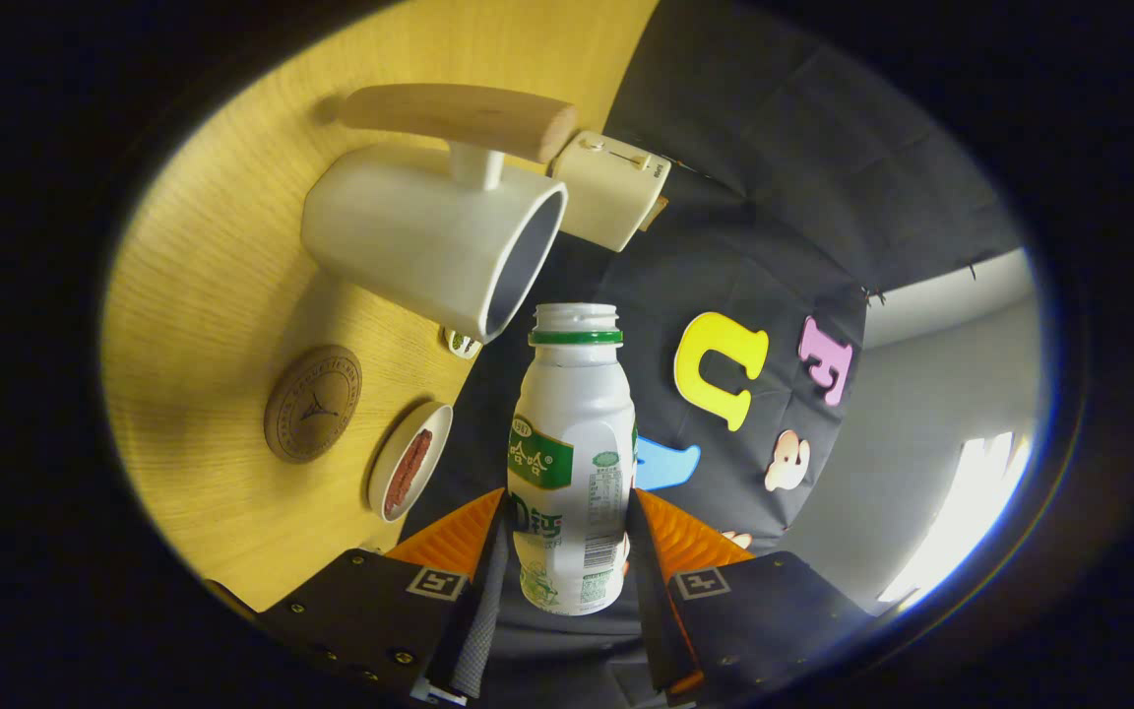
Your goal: Take the bottle from table, then pour the juice into the cup, finally place the bottle on the coaster
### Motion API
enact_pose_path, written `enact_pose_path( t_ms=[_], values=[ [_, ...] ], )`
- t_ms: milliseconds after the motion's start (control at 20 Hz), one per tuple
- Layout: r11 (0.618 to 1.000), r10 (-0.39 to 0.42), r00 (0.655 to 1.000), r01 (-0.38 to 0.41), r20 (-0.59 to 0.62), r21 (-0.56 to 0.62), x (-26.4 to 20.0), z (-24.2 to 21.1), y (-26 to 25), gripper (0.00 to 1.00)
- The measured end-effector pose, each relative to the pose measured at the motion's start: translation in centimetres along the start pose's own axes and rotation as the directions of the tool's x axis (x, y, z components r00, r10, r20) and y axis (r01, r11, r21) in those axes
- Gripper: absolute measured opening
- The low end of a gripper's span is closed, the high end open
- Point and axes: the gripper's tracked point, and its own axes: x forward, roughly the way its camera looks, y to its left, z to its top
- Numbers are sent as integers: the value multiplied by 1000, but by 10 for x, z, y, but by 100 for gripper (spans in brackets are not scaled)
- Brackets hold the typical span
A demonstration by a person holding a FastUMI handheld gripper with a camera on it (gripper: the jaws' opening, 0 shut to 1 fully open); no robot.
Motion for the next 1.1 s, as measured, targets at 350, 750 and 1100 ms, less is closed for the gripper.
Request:
enact_pose_path(
  t_ms=[350, 750, 1100],
  values=[
    [947, 6, 1000, -2, -11, 322, -1, -2, -7, 62],
    [765, 57, 998, -35, -14, 643, 0, -11, 3, 62],
    [494, 77, 997, -63, 28, 867, 4, -9, 9, 62]
  ],
)
